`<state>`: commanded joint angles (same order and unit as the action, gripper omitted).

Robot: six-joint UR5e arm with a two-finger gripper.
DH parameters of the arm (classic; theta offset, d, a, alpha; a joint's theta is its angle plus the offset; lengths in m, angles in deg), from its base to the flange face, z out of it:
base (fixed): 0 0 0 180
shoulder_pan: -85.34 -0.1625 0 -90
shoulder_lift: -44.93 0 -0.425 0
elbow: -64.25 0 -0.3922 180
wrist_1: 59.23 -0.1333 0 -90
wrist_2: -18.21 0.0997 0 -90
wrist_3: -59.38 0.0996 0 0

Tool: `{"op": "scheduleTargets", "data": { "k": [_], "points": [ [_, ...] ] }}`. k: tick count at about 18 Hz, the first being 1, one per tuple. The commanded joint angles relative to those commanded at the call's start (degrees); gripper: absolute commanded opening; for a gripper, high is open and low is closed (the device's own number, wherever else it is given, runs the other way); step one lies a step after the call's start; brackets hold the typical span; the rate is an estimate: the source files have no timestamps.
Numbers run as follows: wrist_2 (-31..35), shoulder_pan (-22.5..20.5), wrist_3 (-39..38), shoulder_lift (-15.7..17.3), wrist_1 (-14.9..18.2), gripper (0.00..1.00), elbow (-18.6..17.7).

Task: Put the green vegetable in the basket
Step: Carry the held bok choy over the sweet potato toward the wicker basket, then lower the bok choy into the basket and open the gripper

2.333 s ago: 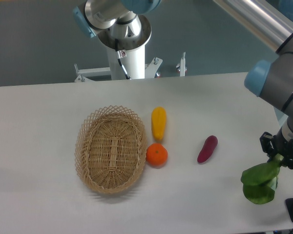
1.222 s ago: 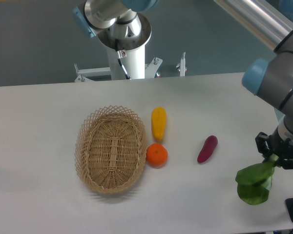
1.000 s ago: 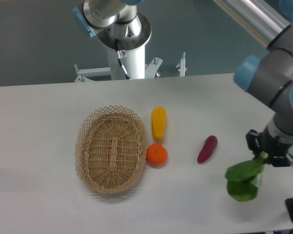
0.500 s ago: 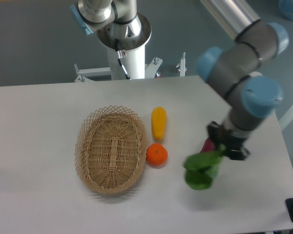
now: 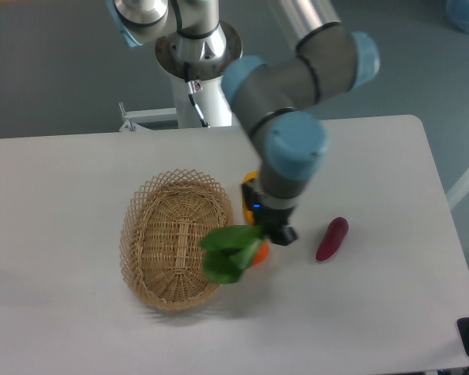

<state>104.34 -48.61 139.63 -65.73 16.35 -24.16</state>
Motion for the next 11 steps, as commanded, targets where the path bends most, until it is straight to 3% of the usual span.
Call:
{"op": "scheduleTargets", "data": {
  "k": [3,4,9,10,11],
  "points": [
    [-0.9,1.6,-0.9,0.1,0.0,0.3,-2.5],
    [-2.8,1.9,-1.6,-0.1,-0.1,0.35,-2.8],
    [-4.9,2.8,-5.4,-0.9,0.3,0.35,-3.3],
    [-5.0,3.4,-6.4,-1.2,0.3,0.42,-3.8],
    [-5.0,3.6,-7.1,-1.7,0.1,0.56,-4.2]
  ]
}}
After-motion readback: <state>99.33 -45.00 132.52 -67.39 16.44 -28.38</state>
